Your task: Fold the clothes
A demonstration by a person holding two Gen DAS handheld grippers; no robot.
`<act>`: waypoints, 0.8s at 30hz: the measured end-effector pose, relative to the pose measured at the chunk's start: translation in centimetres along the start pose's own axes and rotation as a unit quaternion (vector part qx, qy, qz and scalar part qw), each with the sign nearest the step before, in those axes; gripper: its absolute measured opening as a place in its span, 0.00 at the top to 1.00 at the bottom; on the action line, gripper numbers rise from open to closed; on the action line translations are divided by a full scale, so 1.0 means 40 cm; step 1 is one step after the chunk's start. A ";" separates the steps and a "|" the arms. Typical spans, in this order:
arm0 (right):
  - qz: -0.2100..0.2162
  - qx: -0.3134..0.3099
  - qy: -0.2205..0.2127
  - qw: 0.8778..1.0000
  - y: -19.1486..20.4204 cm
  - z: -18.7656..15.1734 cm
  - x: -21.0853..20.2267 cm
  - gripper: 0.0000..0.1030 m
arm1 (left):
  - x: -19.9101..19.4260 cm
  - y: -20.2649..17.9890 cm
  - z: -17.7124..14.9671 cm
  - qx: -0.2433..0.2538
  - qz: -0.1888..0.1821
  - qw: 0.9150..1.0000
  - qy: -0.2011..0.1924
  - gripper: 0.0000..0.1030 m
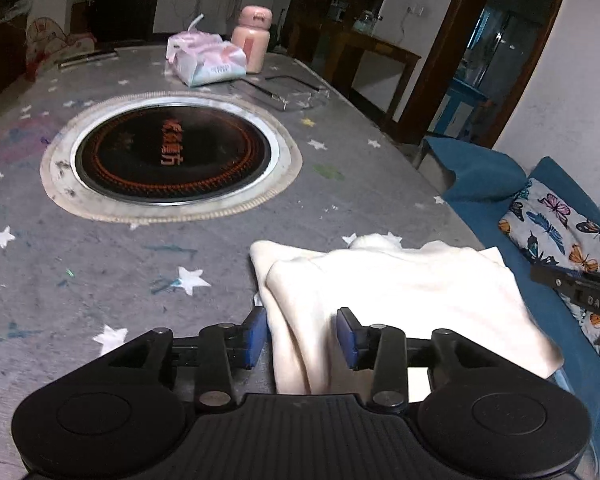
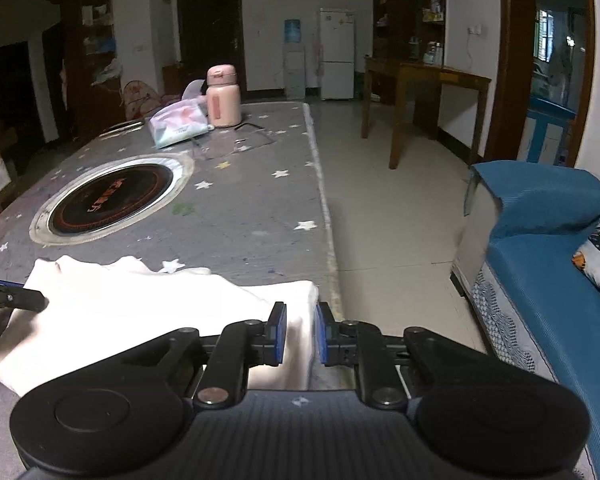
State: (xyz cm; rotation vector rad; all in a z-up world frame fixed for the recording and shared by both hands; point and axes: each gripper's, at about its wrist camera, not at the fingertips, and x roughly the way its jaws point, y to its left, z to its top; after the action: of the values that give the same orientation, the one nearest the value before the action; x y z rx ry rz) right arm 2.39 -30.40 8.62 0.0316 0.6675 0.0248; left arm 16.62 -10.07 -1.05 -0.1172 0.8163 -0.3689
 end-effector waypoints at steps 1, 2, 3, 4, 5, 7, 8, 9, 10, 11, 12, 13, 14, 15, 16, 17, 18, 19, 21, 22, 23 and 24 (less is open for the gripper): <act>0.004 0.000 -0.001 1.000 0.000 -0.007 -0.011 0.86 | -0.009 -0.003 0.000 0.004 0.000 1.000 -0.006 0.61; 0.009 -0.002 -0.001 1.000 0.001 -0.015 -0.023 0.86 | -0.018 -0.006 -0.001 0.008 -0.001 1.000 -0.012 0.61; 0.014 -0.005 0.000 1.000 0.003 -0.025 -0.035 0.86 | -0.027 -0.011 -0.001 0.013 -0.004 1.000 -0.017 0.61; 0.019 -0.008 0.000 1.000 0.008 -0.037 -0.045 0.87 | -0.034 -0.020 -0.004 0.018 -0.009 1.000 -0.020 0.61; 0.023 -0.011 0.000 1.000 0.013 -0.049 -0.055 0.87 | -0.042 -0.029 -0.007 0.023 -0.015 0.999 -0.023 0.61; 0.032 -0.016 -0.002 0.999 0.024 -0.073 -0.078 0.87 | -0.049 -0.048 -0.017 0.034 -0.031 0.999 -0.024 0.61; 0.037 -0.019 -0.005 0.999 0.031 -0.085 -0.090 0.87 | -0.052 -0.058 -0.023 0.039 -0.040 0.998 -0.024 0.61; 0.040 -0.021 -0.008 0.999 0.036 -0.096 -0.100 0.87 | -0.055 -0.069 -0.028 0.045 -0.048 0.998 -0.024 0.61; 0.044 -0.021 -0.008 0.999 0.038 -0.104 -0.105 0.87 | -0.056 -0.078 -0.035 0.051 -0.055 0.997 -0.023 0.61; 0.047 -0.021 -0.008 0.999 0.040 -0.111 -0.110 0.87 | -0.052 -0.086 -0.042 0.057 -0.061 0.996 -0.020 0.62; 0.045 -0.019 -0.003 0.999 0.039 -0.119 -0.105 0.87 | -0.046 -0.095 -0.049 0.063 -0.065 0.996 -0.016 0.62; 0.042 -0.018 0.003 0.999 0.037 -0.126 -0.099 0.87 | -0.040 -0.100 -0.055 0.067 -0.066 0.995 -0.011 0.62; 0.040 -0.016 0.009 0.999 0.035 -0.133 -0.092 0.87 | -0.033 -0.103 -0.062 0.069 -0.066 0.995 -0.006 0.62; 0.040 -0.014 0.010 0.999 0.032 -0.135 -0.091 0.87 | -0.025 -0.106 -0.069 0.072 -0.066 0.995 -0.001 0.62; 0.041 -0.012 0.011 0.999 0.028 -0.137 -0.090 0.87 | -0.017 -0.106 -0.075 0.073 -0.064 0.995 0.005 0.62; 0.040 -0.013 0.011 0.999 0.030 -0.131 -0.092 0.87 | -0.013 -0.103 -0.079 0.074 -0.062 0.995 0.007 0.62; 0.040 -0.017 0.011 0.999 0.033 -0.124 -0.096 0.87 | -0.011 -0.100 -0.083 0.074 -0.060 0.995 0.007 0.62; 0.040 -0.021 0.010 0.999 0.036 -0.117 -0.099 0.87 | -0.009 -0.097 -0.087 0.075 -0.058 0.995 0.008 0.62; 0.046 -0.026 0.009 0.999 0.041 -0.098 -0.104 0.87 | -0.009 -0.093 -0.088 0.074 -0.057 0.996 0.008 0.62; 0.049 -0.028 0.007 0.998 0.043 -0.088 -0.105 0.87 | -0.009 -0.091 -0.088 0.073 -0.057 0.996 0.008 0.62; 0.053 -0.029 0.005 0.998 0.046 -0.077 -0.104 0.87 | -0.010 -0.088 -0.088 0.072 -0.057 0.996 0.009 0.61; 0.057 -0.031 0.005 0.998 0.050 -0.064 -0.100 0.87 | -0.010 -0.086 -0.088 0.072 -0.057 0.996 0.009 0.60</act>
State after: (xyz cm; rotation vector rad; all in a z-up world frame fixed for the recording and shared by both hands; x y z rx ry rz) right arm -2.37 -28.50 9.15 0.0099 0.6734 0.1560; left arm 12.86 -12.99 -2.31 -0.0261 0.7999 -0.5354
